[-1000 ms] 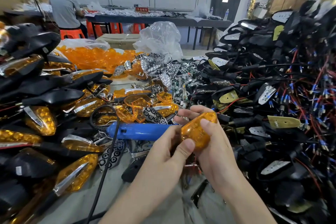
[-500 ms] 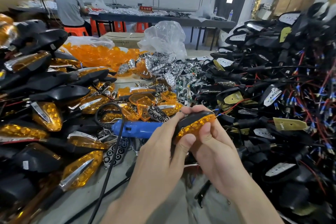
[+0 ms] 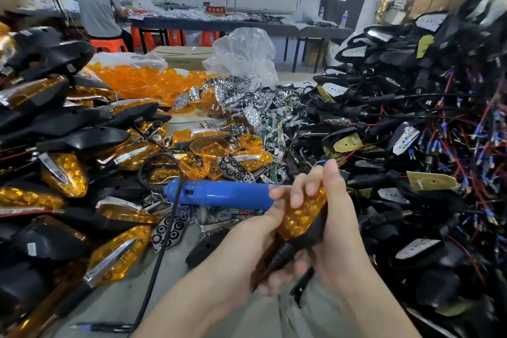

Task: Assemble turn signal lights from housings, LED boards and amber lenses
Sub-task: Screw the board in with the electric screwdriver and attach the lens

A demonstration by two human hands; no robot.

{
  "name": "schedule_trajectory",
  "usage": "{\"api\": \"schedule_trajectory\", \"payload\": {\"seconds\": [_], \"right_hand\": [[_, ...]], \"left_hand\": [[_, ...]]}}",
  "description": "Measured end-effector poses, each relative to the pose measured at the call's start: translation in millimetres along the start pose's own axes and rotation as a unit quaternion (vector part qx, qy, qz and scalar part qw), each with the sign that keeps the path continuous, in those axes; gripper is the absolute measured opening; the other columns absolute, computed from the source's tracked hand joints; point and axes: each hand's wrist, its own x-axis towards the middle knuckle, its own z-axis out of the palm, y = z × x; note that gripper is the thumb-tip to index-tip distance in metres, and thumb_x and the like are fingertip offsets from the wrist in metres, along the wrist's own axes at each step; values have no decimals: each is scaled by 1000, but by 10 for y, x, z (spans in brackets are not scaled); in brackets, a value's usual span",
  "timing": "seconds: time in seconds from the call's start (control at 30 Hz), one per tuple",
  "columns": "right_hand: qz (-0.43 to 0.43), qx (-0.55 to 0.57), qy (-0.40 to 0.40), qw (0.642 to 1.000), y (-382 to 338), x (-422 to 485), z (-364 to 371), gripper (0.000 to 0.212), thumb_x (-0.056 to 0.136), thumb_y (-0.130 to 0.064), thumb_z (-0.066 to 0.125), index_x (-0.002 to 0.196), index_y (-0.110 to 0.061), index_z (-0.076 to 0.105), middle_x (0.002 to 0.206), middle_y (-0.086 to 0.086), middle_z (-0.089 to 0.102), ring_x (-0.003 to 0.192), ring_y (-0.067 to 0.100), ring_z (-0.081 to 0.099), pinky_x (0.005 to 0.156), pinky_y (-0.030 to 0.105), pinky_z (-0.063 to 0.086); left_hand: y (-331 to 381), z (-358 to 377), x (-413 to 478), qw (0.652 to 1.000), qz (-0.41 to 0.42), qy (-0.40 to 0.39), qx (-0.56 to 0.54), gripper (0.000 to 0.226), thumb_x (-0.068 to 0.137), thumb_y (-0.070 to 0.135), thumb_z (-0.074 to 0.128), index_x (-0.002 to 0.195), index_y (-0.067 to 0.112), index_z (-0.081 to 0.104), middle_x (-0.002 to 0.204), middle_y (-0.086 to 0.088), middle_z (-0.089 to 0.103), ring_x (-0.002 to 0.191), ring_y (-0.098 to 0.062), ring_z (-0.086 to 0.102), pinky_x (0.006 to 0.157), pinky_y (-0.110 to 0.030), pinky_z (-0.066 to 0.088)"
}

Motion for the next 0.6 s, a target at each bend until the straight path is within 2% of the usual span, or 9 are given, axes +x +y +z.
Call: {"api": "schedule_trajectory", "payload": {"seconds": [0.07,0.1,0.17,0.2,0.27,0.37,0.43,0.53,0.6], "right_hand": [[20,36,56,998,25,29,7,50,82,-63,61,56,-20,54,54,4,53,68,26,72,70,32,60],[33,51,79,995,39,50,12,51,86,-60,55,54,-20,54,52,4,52,65,27,72,67,31,60],[43,63,117,990,73,79,-4,59,99,-54,45,53,-19,55,52,5,53,61,29,70,64,33,61],[40,62,138,988,97,92,-14,62,104,-51,41,53,-20,56,52,5,55,60,28,69,63,33,61],[32,66,168,983,125,106,-28,63,108,-46,38,53,-21,58,55,5,58,59,25,67,61,34,59],[24,48,189,981,135,118,-64,60,108,-42,40,54,-23,60,58,2,61,56,18,64,59,30,57],[26,53,203,977,127,125,-84,59,107,-39,42,53,-24,61,58,-1,61,52,13,62,54,26,55],[33,82,210,974,126,134,-97,57,106,-38,43,53,-24,60,58,-1,58,52,15,59,53,26,54],[41,87,211,973,128,136,-106,55,105,-37,42,54,-24,58,59,1,57,54,18,59,58,30,55]], "left_hand": [[-36,-8,18,996,-11,25,81,64,106,52,28,70,16,68,56,-4,69,43,-12,60,43,-23,47],[-90,-40,0,981,30,80,172,67,100,64,26,77,21,71,67,0,73,52,-12,63,48,-26,50],[-214,-137,-92,901,183,174,352,51,93,68,22,94,41,66,87,21,70,75,1,65,63,-22,50],[-211,-135,-115,869,224,200,393,42,94,65,23,105,49,60,98,30,64,89,8,62,71,-17,49],[-208,-74,-94,851,247,208,415,37,94,66,28,124,53,47,113,37,54,105,14,54,84,-13,48],[-227,-23,-113,854,252,180,417,46,87,70,40,130,57,30,124,39,44,110,18,49,82,-6,45],[-232,14,-107,850,279,166,416,48,85,62,50,129,54,32,128,33,44,112,13,51,80,-12,48],[-239,73,-85,800,326,190,467,41,87,51,51,125,44,40,126,23,42,104,2,57,73,-27,54],[-261,87,-70,784,343,200,477,34,88,46,52,120,37,45,117,16,46,93,-2,59,66,-27,53]]}}
